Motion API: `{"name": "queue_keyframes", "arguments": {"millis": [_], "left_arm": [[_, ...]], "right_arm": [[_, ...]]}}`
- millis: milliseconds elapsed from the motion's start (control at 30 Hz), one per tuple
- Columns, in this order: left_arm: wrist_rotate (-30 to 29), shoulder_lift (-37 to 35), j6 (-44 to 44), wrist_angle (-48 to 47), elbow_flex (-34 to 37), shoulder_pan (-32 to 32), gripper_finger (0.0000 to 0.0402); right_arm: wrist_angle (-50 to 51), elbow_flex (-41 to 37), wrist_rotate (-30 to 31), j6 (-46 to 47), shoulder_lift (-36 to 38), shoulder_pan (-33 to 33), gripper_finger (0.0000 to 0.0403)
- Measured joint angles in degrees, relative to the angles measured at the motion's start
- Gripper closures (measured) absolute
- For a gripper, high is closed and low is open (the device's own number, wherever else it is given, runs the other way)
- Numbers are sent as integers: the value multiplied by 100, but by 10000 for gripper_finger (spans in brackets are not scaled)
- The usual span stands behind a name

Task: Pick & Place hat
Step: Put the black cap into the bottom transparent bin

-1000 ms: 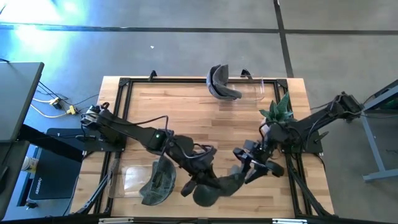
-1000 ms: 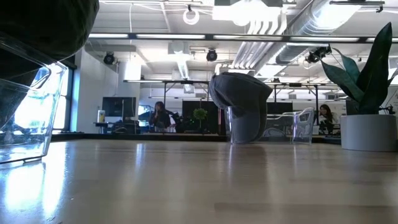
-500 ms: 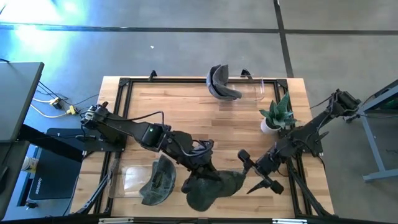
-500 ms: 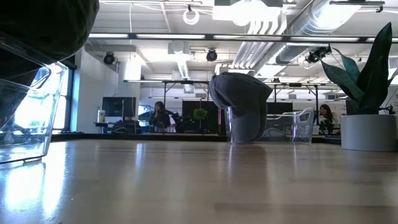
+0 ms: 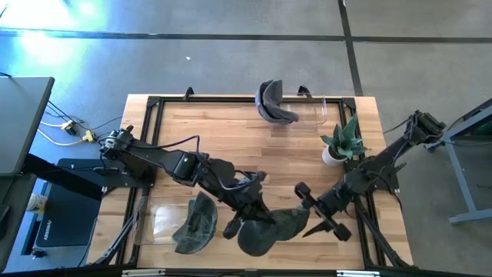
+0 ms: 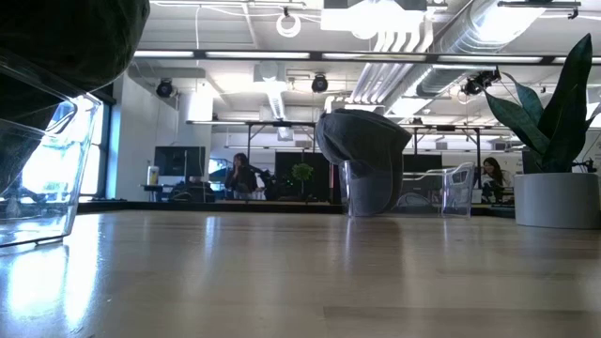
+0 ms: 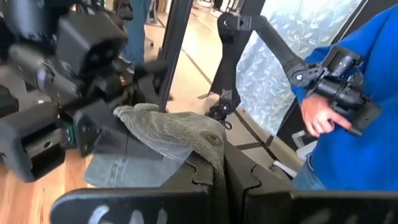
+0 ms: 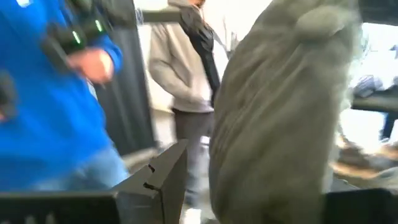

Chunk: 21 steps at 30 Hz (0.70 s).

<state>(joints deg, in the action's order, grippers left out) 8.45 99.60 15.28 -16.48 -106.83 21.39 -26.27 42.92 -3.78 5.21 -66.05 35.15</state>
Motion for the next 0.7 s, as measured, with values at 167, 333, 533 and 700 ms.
{"name": "queue_keyframes", "arguments": {"millis": [167,333,533,700], "left_arm": [[-9,-35,2,28,0,-2,401],[-19,-64,39,-66,0,-57,401],[5,-55,19,-134,0,-86,401],[27,-23,144,-62,0,-81,401]], "right_arm": [[78,0,-78,-954,-184,5,227],[292,-4,-766,-575,-189,31,254],[-99,42,-814,571,13,17,368],[-64,244,-671,1038,8,11,383]]}}
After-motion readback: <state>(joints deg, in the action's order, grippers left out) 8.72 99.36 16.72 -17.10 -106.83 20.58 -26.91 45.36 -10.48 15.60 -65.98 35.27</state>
